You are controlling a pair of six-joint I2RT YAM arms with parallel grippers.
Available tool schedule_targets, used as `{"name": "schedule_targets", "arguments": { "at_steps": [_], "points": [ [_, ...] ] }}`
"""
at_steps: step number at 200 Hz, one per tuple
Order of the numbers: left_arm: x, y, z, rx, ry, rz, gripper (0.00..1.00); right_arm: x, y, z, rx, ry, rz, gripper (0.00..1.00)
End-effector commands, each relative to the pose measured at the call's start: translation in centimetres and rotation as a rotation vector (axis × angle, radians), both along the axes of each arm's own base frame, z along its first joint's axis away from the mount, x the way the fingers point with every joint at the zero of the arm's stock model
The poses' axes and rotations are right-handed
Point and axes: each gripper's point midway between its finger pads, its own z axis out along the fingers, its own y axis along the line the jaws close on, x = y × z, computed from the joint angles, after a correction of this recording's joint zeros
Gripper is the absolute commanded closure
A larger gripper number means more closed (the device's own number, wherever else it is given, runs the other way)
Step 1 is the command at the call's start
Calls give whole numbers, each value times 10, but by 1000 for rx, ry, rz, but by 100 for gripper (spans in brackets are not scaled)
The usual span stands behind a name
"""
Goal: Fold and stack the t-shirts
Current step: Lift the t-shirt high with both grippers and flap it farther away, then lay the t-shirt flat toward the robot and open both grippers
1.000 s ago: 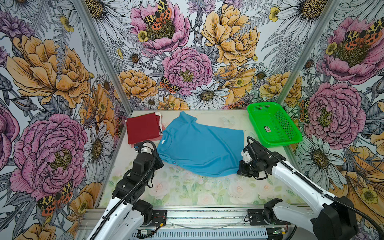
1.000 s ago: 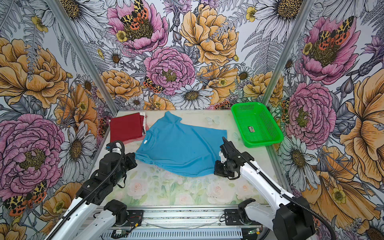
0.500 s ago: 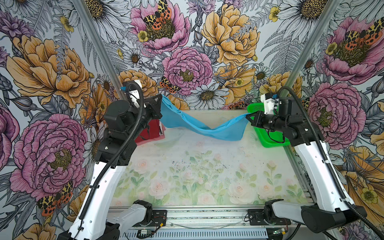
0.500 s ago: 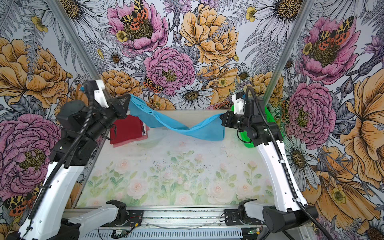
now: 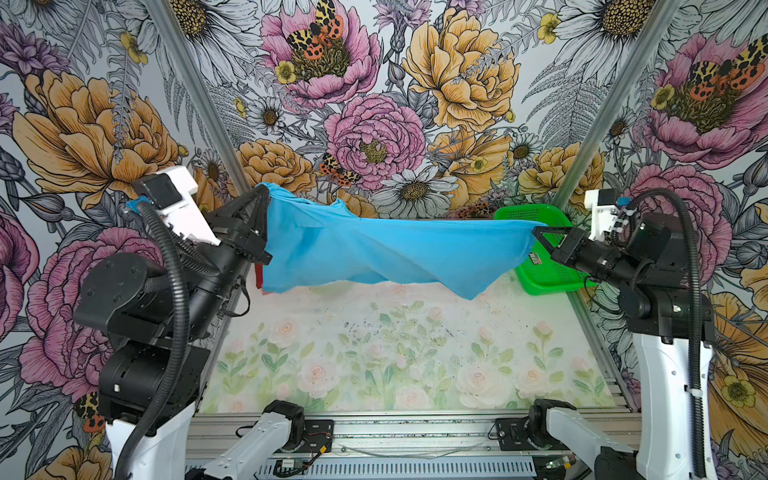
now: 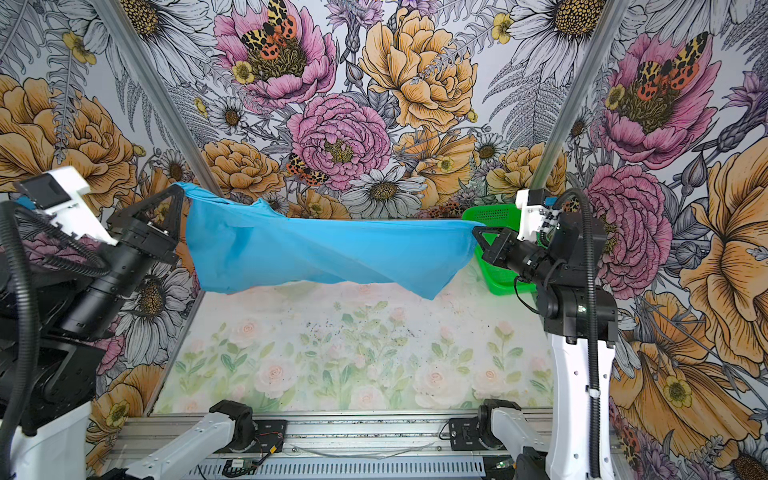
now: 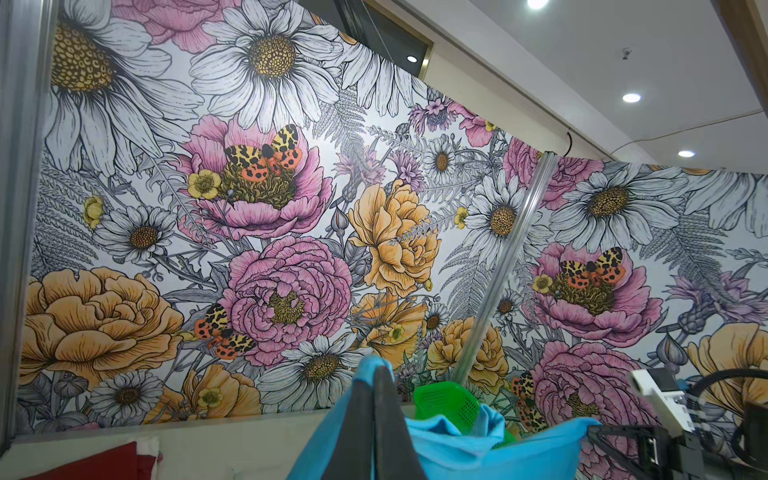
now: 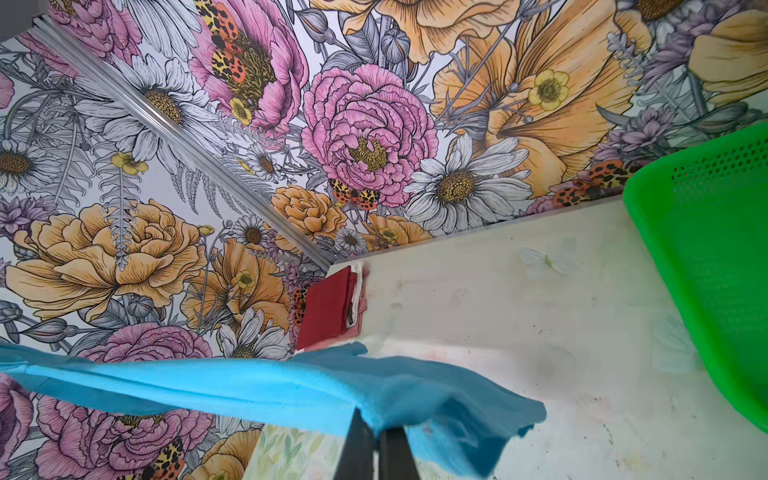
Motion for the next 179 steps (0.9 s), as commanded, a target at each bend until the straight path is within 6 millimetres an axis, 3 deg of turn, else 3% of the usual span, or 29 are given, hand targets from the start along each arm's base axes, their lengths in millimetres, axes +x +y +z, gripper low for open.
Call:
{"name": "schedule_targets", "arguments": {
  "at_steps": [1,32,51,67,98,116,127,141,152,169,179],
  "points": [
    [82,-16,-68,88,241,0,100,51,3,-37,91,113,65,100],
    [163,-23,-77,56,298,-36,100,108,15,-49,140,158,166,100],
    [207,-33,-68,24,300,-108,100,141,17,-32,146,128,185,100],
    [219,-40,-43,-3,248,-175,100,156,13,-5,155,77,179,100],
    [200,-32,7,-7,121,-196,100,146,-1,54,161,-47,156,100],
    [180,-25,14,-1,104,-193,100,121,-5,79,142,-112,141,100],
    [166,-24,10,12,112,-190,100,107,-10,83,135,-125,124,100],
    [145,-26,-1,17,117,-194,100,92,-14,72,131,-107,101,100],
    [131,-25,-22,10,133,-185,100,80,-14,56,120,-87,91,100],
    [102,-22,-58,-10,156,-168,100,63,-12,14,119,-15,70,100],
    [89,-24,-93,-15,209,-163,100,52,-11,-17,125,35,52,100]
  ]
}}
